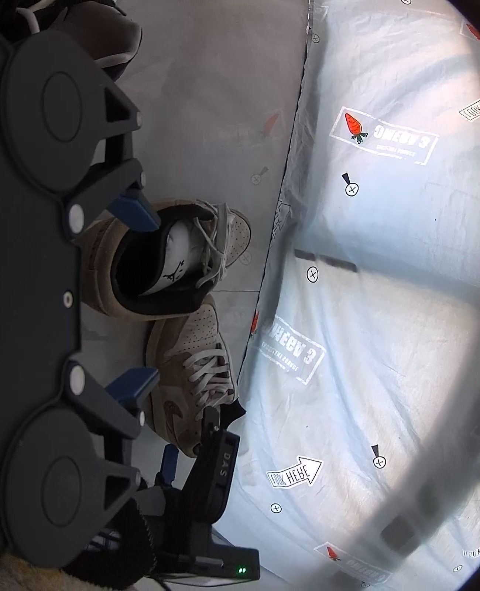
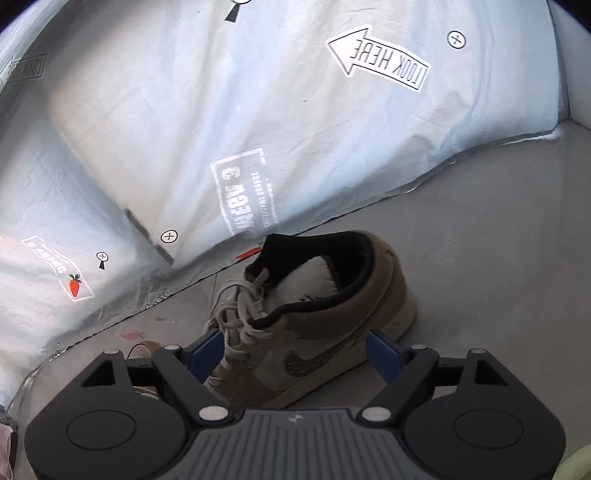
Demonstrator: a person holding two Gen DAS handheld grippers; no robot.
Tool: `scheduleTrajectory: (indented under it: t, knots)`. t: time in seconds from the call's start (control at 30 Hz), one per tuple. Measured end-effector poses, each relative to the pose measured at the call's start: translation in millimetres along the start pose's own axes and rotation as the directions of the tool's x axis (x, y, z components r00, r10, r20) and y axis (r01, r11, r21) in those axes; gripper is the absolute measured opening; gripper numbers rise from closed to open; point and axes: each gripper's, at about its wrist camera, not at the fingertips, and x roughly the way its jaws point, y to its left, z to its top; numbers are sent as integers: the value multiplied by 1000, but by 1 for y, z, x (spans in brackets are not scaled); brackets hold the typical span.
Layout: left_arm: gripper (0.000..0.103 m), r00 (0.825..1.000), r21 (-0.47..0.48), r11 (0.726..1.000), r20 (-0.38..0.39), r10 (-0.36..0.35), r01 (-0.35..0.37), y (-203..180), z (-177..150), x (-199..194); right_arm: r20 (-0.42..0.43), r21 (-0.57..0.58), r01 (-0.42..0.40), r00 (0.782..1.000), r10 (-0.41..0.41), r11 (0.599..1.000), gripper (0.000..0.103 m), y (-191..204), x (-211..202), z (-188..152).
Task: Organize scattered shoes
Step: 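Grasp a brown Nike sneaker at its heel with the right gripper, then lift and carry the brown Nike sneaker with the right gripper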
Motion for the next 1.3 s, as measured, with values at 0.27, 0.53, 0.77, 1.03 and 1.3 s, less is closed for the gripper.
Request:
scheduleTrajectory:
  t: [0.27, 0.53, 0.77, 1.03, 1.3]
  knots:
    - [82, 1000, -34, 999, 3, 22, -22, 9, 1, 0, -38, -2, 80, 996, -80, 997, 83, -14, 16, 4]
    - [82, 1000, -19, 1000, -1, -2, 2, 3, 0, 3, -41, 38, 293, 956, -291, 955, 78, -69, 18, 8]
    - [81, 1000, -36, 999, 7, 2, -2, 3, 2, 4, 48, 98, 197, 978, -202, 976, 79, -57, 2, 10]
    - [82, 1000, -51, 999, 9, 16, -16, 10, 1, 1, 94, 179, 167, 978, -186, 970, 81, -36, -1, -14]
    - [82, 1000, -33, 999, 13, -4, 5, 8, 2, -1, 38, -24, 157, 987, -156, 987, 92, -3, 19, -40]
